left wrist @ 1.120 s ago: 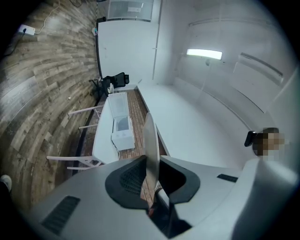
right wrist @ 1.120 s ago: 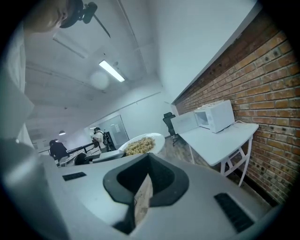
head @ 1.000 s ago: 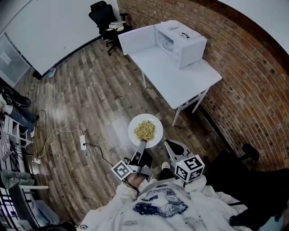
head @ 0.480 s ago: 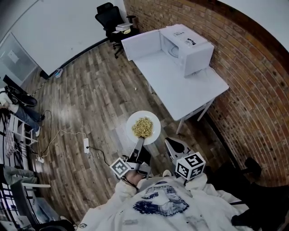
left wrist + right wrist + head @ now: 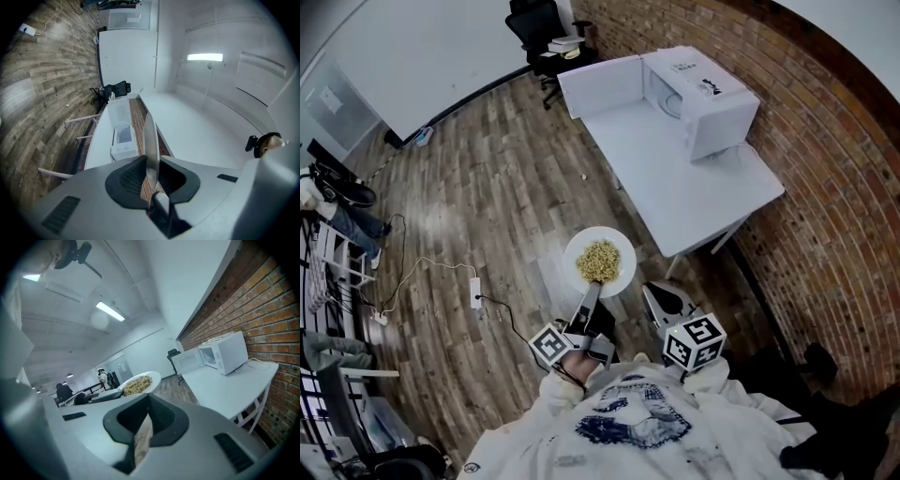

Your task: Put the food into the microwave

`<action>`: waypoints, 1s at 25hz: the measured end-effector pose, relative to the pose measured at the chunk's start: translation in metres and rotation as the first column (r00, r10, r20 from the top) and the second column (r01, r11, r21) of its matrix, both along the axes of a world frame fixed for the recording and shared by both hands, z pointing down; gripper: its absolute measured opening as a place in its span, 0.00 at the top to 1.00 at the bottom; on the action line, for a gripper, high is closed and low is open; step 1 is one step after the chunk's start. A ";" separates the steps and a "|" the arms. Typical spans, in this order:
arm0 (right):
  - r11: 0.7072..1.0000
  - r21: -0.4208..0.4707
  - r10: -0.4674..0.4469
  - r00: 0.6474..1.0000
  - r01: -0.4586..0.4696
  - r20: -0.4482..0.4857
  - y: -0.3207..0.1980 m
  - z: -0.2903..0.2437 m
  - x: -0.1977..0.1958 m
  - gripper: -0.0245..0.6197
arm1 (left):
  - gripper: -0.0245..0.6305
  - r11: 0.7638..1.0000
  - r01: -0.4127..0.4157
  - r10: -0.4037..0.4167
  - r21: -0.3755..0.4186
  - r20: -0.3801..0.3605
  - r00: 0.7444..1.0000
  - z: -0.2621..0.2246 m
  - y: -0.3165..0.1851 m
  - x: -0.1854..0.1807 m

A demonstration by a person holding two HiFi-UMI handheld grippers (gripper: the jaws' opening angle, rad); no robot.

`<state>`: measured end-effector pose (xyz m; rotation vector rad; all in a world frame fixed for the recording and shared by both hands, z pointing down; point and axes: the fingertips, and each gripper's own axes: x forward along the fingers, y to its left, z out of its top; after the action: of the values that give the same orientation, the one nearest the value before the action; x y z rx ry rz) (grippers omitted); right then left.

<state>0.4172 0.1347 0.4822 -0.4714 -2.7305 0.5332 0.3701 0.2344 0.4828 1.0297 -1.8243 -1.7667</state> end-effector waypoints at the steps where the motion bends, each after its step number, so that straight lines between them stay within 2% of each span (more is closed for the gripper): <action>1: 1.000 -0.002 0.000 1.000 0.000 -0.008 -0.001 0.003 -0.004 0.94 | 0.86 1.000 -0.002 0.002 0.003 -0.005 1.000 0.002 -0.001 -0.004; 9: 1.000 0.003 0.010 0.999 -0.009 -0.053 0.004 0.019 -0.050 0.94 | 0.86 1.000 -0.023 0.023 0.005 -0.029 0.999 0.015 0.001 -0.052; 25: 0.998 0.001 0.070 0.996 -0.070 -0.058 0.062 0.010 -0.226 0.94 | 0.86 0.995 -0.099 0.099 0.003 -0.005 0.995 -0.002 0.049 -0.234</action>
<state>0.1909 0.1972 0.4924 -0.3553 -2.6996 0.5568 0.1356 0.2834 0.4807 1.0964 -1.7375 -1.7121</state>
